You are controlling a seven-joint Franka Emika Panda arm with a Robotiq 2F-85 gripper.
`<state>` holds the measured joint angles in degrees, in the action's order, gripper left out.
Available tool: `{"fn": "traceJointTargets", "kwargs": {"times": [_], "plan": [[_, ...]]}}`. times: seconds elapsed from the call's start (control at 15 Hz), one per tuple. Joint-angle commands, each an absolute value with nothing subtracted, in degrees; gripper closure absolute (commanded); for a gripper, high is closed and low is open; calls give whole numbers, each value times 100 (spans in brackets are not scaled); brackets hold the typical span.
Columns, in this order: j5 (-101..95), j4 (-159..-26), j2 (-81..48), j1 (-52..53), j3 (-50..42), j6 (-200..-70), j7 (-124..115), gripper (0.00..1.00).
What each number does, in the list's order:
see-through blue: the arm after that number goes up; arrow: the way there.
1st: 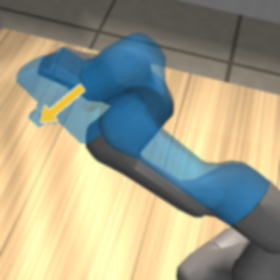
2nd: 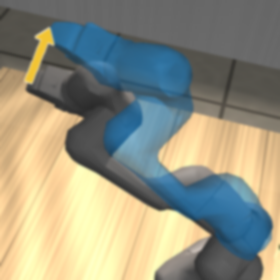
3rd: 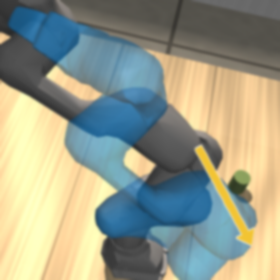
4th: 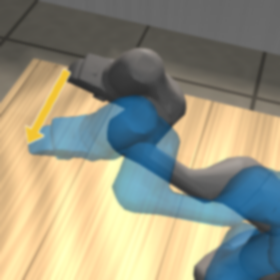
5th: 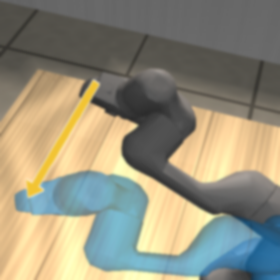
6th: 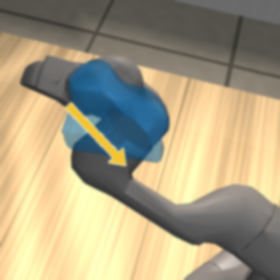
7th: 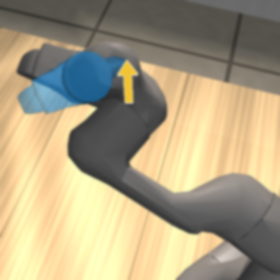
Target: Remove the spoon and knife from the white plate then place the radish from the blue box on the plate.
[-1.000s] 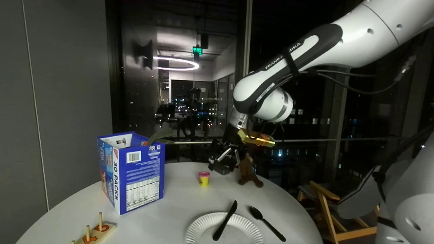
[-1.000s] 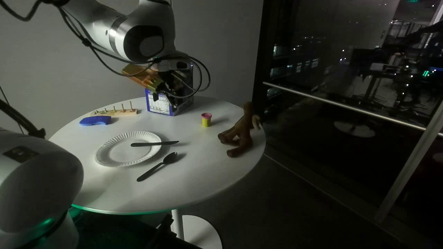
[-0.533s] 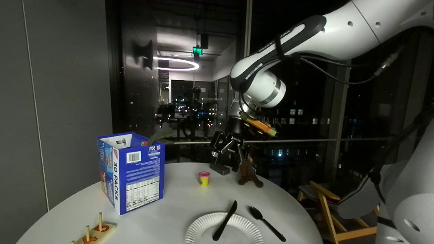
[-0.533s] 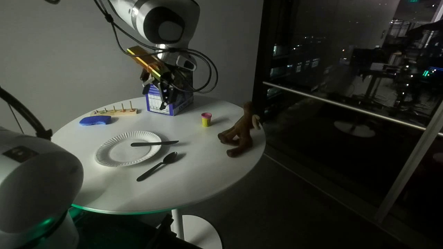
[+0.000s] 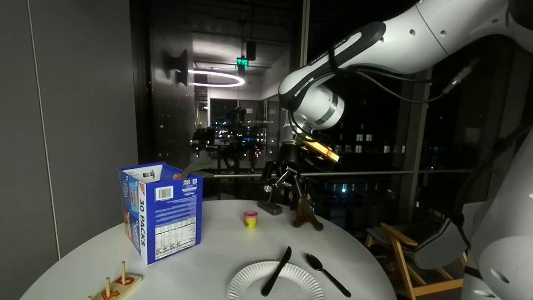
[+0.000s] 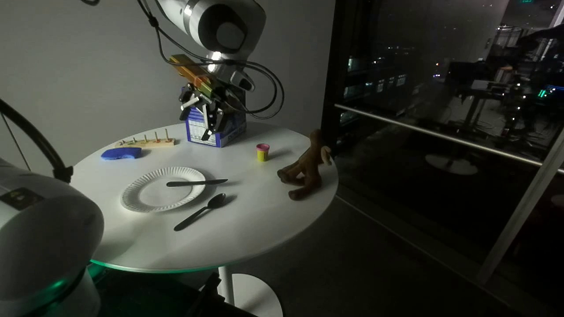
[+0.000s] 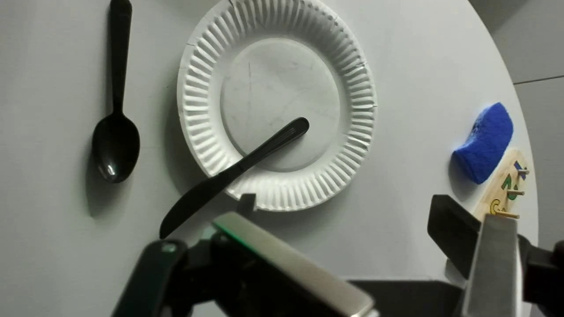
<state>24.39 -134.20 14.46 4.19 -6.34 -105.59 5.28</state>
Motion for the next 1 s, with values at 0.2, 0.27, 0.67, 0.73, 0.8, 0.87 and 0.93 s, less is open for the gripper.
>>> {"fn": "traceJointTargets", "kwargs": {"times": [0.2, 0.27, 0.67, 0.73, 0.8, 0.87, 0.93], "plan": [[2632, -14308, 1857, 363, -266, -11113, 333, 0], [2757, -14602, 1863, 401, -141, -11395, 128, 0], [4169, -16528, 1794, 978, 807, -13711, -770, 0], [4362, -15938, 1005, 1114, 977, -14030, -960, 0], [3991, -16138, 1472, 902, 714, -13454, -577, 0], [4039, -16146, 1391, 982, 792, -13565, -631, 0], [4036, -16101, 1363, 990, 796, -13529, -630, 0]]}}
